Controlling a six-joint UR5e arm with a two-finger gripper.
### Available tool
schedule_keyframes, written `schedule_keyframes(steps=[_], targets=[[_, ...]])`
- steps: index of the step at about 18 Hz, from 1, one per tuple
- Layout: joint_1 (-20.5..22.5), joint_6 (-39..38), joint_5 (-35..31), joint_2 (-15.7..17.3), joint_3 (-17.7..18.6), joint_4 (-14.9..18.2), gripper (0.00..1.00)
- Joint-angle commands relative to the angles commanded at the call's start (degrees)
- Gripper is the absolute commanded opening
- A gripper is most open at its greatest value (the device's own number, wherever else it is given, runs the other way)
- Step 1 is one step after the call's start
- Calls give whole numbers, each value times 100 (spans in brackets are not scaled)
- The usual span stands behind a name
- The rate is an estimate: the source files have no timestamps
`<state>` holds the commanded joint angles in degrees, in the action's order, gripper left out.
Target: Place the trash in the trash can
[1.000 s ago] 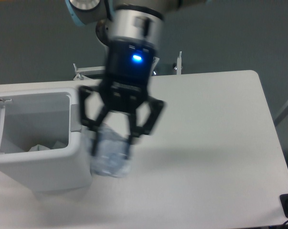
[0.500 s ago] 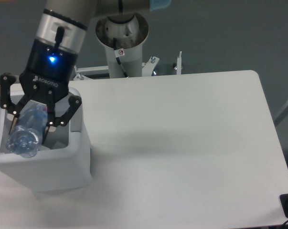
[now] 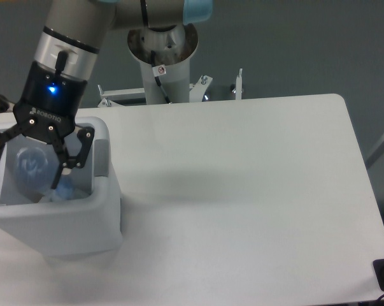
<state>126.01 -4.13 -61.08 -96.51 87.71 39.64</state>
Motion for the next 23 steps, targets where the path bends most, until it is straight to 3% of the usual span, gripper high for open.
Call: schedule_keyframes(steps=[3, 7, 11, 17, 18, 21, 23], targets=[[721, 0, 0, 255, -60, 9, 100], [1627, 70, -202, 352, -140, 18, 100], [2199, 1017, -526, 291, -35, 62, 100], [2358, 3353, -2124, 308, 272, 360, 100], [2384, 4062, -2501, 343, 351, 517, 100], [2393, 5129, -2987, 457, 370, 1236, 100], [2402, 5352, -3102, 519, 370, 1476, 100]])
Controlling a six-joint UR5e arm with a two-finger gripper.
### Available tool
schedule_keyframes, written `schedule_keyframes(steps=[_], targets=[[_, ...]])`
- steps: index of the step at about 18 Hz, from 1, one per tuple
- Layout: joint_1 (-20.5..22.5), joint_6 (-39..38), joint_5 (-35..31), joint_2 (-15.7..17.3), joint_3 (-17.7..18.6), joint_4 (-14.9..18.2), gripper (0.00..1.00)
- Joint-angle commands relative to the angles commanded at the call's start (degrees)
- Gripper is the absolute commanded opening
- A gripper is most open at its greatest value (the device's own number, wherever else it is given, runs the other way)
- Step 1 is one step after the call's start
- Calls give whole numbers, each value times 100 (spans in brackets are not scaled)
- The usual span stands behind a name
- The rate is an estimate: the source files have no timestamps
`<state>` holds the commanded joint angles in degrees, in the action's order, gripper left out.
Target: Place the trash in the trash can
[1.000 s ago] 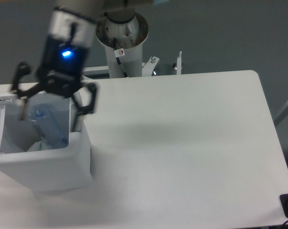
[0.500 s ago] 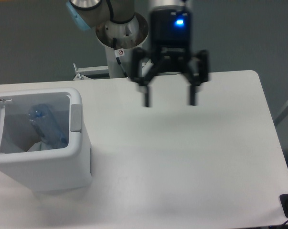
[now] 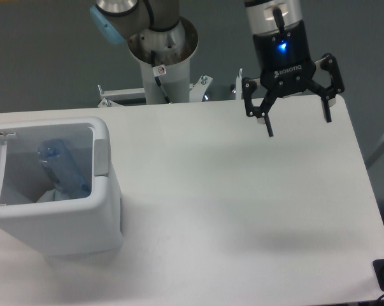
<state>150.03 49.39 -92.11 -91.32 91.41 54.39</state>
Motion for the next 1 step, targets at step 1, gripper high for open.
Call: schedule_keyframes(steps=[1], targets=[[0, 18, 0, 0, 0, 18, 100]])
